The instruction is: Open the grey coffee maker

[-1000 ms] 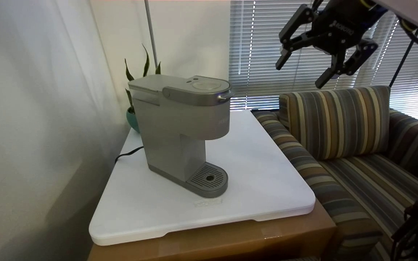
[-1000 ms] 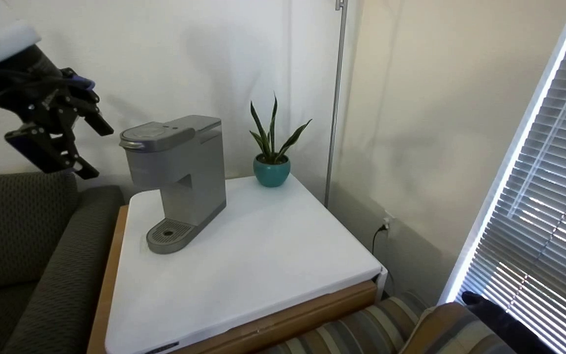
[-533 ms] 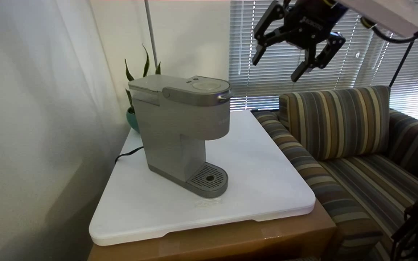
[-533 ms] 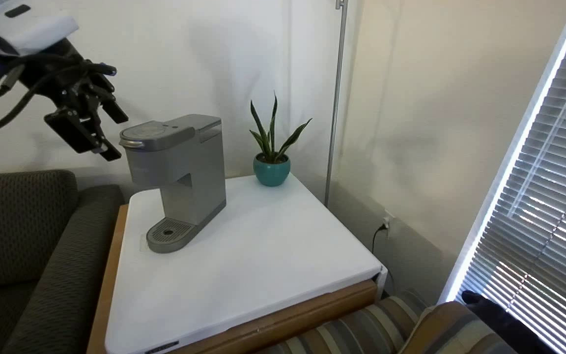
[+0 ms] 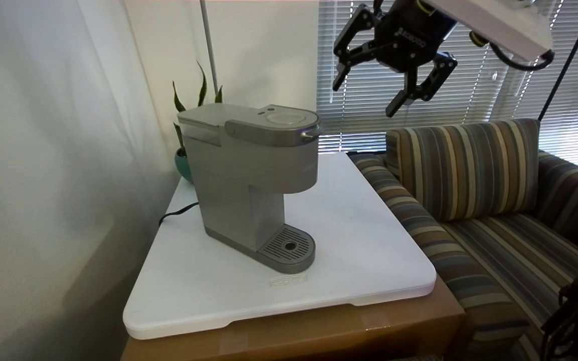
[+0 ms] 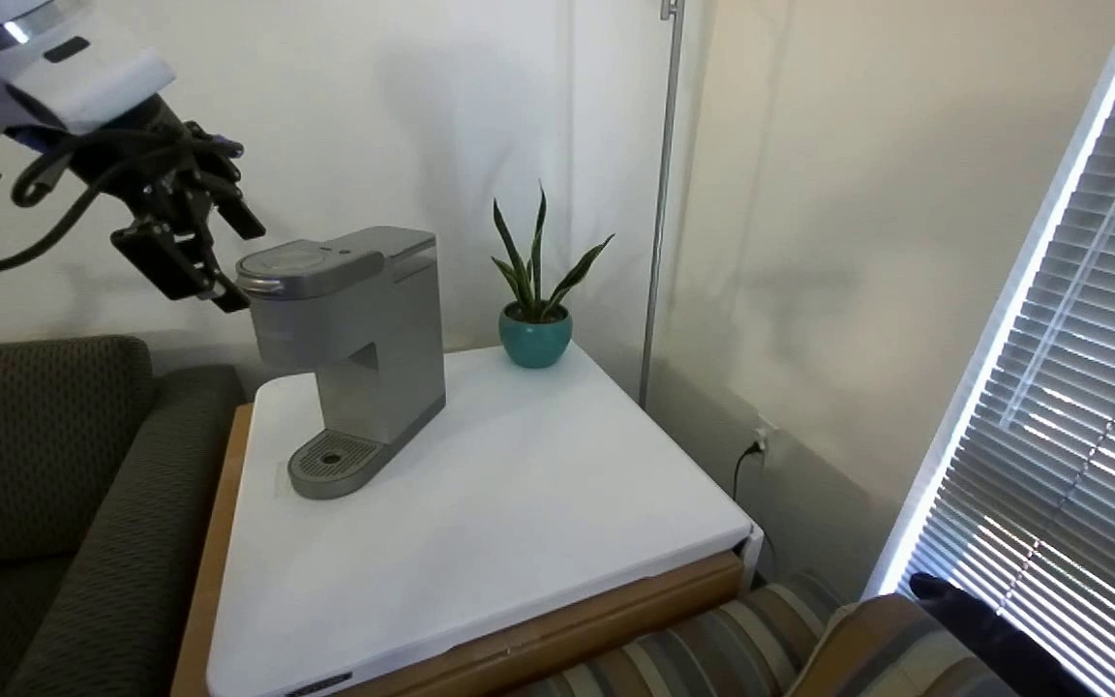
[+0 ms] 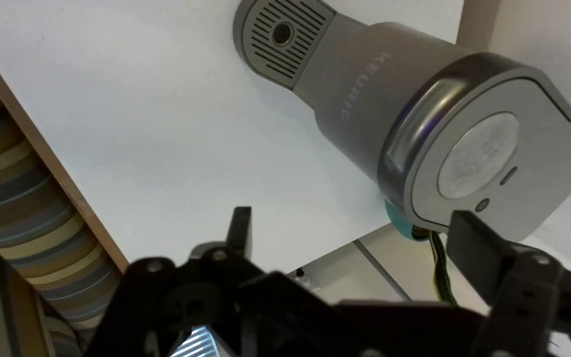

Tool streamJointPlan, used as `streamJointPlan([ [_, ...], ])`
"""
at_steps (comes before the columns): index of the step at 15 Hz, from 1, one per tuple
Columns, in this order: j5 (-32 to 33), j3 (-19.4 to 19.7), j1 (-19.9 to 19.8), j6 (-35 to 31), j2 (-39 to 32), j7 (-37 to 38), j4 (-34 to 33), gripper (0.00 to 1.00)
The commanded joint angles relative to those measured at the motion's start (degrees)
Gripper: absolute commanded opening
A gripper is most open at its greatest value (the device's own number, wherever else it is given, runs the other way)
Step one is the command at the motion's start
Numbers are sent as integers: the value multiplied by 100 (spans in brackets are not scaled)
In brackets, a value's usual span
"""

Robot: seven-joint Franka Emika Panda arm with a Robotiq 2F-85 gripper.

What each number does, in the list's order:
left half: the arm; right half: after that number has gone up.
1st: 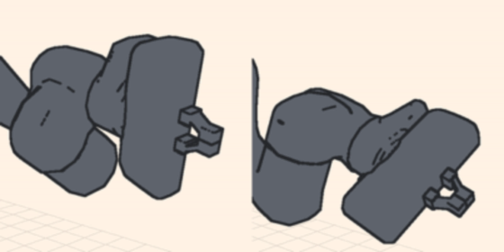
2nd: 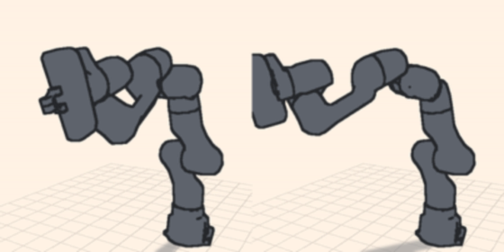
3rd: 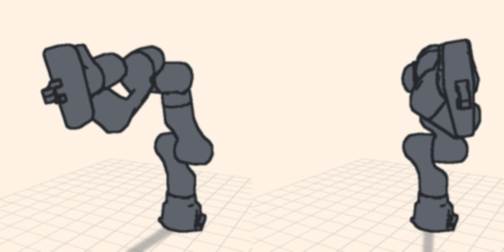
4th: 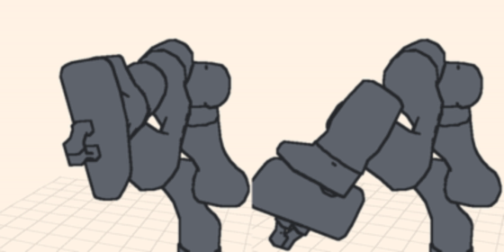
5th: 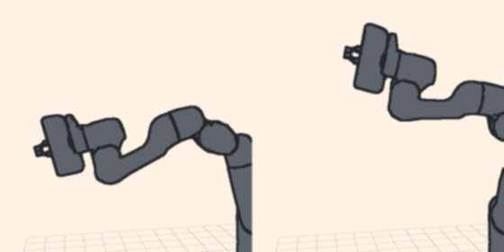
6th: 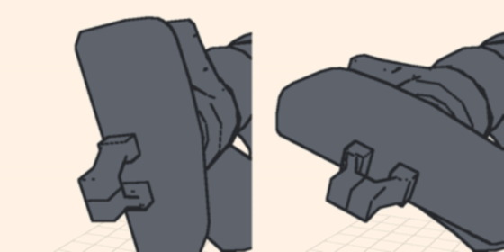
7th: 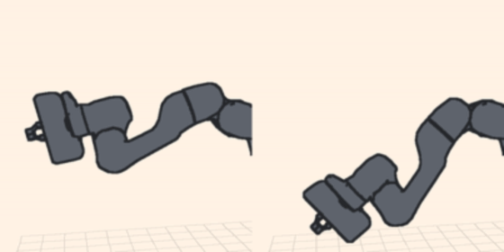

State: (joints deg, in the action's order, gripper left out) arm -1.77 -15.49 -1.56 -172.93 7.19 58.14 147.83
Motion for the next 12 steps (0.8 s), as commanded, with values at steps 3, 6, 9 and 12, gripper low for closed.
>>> streamJointPlan([
  [3, 927, -605, -554, -588, 18, 1689, 407, 100],
  [6, 825, -519, -348, -398, -9, 1672, 325, 100],
  [9, 847, -576, -359, -509, -67, 1755, 339, 100],
  [12, 949, -688, -442, -846, -230, 1948, 356, 100],
])
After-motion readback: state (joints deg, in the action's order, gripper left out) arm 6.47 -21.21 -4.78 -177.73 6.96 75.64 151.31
